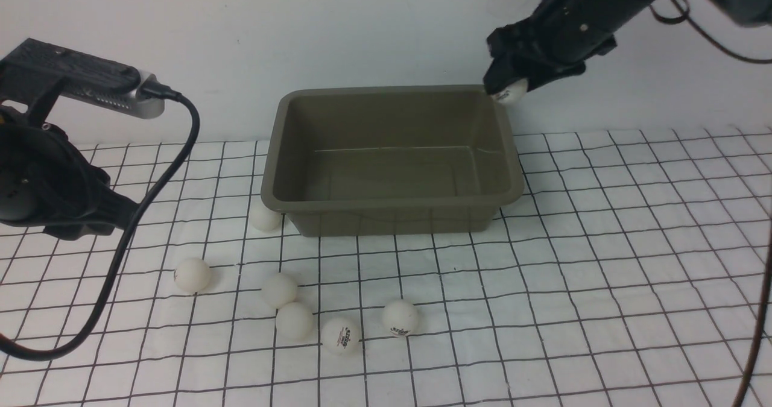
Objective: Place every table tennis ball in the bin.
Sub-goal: Use the right arm to put the table tennis ball into the box, then use the left arm to clamp the table tennis ball closest to it
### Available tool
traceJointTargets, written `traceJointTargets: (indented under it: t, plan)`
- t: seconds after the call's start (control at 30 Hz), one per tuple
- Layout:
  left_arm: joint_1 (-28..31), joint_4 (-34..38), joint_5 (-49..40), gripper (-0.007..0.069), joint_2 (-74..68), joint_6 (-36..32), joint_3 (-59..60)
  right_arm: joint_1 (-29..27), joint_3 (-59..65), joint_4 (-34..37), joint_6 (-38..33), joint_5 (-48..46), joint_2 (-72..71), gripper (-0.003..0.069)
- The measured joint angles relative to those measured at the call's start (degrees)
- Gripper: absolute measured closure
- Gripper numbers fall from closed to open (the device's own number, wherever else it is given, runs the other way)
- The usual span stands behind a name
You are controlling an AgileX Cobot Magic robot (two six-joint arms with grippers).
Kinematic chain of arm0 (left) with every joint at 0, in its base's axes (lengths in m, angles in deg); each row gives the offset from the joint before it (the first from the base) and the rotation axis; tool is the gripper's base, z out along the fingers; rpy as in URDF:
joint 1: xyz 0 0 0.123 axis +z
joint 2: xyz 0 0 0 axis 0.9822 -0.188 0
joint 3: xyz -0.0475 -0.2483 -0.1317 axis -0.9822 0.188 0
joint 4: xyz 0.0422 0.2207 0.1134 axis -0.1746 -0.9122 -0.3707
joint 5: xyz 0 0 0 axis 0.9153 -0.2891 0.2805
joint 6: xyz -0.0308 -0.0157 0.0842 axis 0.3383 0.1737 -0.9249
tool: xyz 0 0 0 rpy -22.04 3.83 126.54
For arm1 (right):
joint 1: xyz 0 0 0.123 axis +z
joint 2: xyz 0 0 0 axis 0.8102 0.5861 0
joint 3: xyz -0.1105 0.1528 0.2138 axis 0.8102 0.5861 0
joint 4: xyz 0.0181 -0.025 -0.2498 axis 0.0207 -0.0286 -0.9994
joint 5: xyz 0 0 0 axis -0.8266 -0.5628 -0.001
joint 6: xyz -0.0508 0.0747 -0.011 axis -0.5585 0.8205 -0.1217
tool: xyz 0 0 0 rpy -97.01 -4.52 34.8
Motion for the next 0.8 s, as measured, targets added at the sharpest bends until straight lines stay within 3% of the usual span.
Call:
traceJointTargets:
  t: [0.33, 0.57, 0.8]
  plan:
    - [0.0, -1.6, 0.0, 0.0394, 0.0, 0.0, 0.0, 6.3, 0.0, -5.1, -1.0, 2.7, 7.6, 0.0291]
    - [0.0, -2.2, 0.0, 0.0394, 0.0, 0.0, 0.0, 6.3, 0.0, -4.9, -1.0, 4.1, 9.1, 0.0152]
    - [0.0, -2.5, 3.0, 0.0357, -0.5, 0.0, 0.0, 6.3, -5.8, -7.0, -1.0, 0.0, 9.1, 0.0117]
